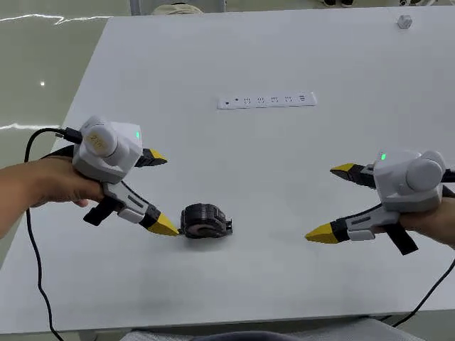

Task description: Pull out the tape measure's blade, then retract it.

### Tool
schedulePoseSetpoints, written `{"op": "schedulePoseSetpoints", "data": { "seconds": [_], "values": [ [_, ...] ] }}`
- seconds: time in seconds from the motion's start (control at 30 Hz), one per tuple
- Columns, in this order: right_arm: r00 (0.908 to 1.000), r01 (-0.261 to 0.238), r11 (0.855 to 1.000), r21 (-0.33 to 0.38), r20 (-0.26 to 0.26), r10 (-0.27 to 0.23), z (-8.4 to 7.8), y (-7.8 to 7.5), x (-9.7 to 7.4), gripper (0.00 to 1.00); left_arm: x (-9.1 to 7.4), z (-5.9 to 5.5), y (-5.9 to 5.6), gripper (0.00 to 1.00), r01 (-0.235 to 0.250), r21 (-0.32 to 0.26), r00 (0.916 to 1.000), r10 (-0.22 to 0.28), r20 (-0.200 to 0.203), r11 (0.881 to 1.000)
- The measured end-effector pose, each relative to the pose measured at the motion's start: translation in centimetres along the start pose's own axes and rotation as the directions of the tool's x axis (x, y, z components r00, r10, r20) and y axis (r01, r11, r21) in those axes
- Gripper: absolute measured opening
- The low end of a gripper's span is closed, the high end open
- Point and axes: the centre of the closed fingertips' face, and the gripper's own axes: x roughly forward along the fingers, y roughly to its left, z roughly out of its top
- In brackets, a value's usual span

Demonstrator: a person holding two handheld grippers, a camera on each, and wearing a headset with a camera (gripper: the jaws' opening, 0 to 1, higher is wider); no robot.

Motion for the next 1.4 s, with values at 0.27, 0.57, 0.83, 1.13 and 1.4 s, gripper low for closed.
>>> {"op": "schedulePoseSetpoints", "data": {
  "seconds": [0.27, 0.57, 0.83, 1.13, 1.4],
  "values": [
    [0.9982, -0.059, 0.997, -0.053, -0.017, 0.058, 1.6, 0.8, 3.1, 0.95, 1.7, 0.3, 0.2, 0.91, 0.045, -0.008, 0.9985, -0.046, -0.031, 0.999],
    [0.9926, -0.117, 0.987, -0.113, -0.047, 0.112, 1.7, 1.7, 6.3, 0.90, 3.6, -1.4, -0.1, 0.90, 0.068, 0.062, 0.9909, -0.060, -0.120, 0.996],
    [0.9860, -0.162, 0.974, -0.155, -0.065, 0.154, 2.3, 2.5, 8.1, 0.83, 5.5, -2.2, -0.3, 0.76, 0.084, 0.091, 0.9838, -0.068, -0.166, 0.992],
    [0.9758, -0.209, 0.958, -0.195, -0.105, 0.192, 2.4, 3.3, 10.4, 0.77, 7.5, -2.7, -0.1, 0.70, 0.090, 0.066, 0.9771, -0.075, -0.199, 0.994],
    [0.9687, -0.236, 0.952, -0.196, -0.126, 0.214, 1.8, 3.7, 11.8, 0.73, 8.6, -3.5, -0.2, 0.66, 0.087, 0.060, 0.9728, -0.072, -0.220, 0.994]
  ]
}}
